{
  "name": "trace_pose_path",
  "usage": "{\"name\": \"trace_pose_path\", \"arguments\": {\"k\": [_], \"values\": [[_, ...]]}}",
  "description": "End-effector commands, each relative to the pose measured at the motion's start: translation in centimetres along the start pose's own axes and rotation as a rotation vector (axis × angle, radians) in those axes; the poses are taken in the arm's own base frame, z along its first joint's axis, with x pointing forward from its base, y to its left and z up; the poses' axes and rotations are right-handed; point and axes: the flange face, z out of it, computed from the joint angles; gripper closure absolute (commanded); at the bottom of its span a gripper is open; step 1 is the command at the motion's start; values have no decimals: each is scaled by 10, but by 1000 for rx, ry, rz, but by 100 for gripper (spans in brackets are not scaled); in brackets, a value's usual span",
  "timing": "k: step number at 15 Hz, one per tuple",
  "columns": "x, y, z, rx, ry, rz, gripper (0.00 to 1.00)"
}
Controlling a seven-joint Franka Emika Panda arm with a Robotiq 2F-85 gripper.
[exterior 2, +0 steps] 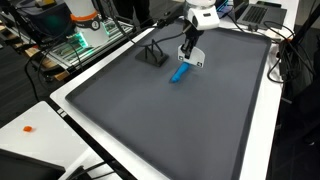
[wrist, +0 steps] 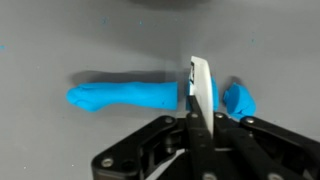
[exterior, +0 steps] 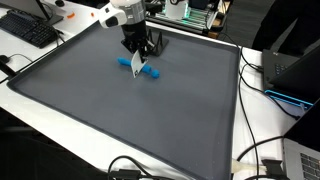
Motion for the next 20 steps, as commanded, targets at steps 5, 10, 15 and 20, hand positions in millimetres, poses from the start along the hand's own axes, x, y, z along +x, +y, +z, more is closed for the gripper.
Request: {"name": "trace_pose_path", "arguments": {"k": [5, 10, 15, 20], "values": [[1, 20, -25, -35, 29, 22, 99], [0, 34, -16, -46, 17, 29, 99], [-1, 38, -3, -49, -4, 28, 99], [-5, 39, 14, -56, -35, 24, 99]]}}
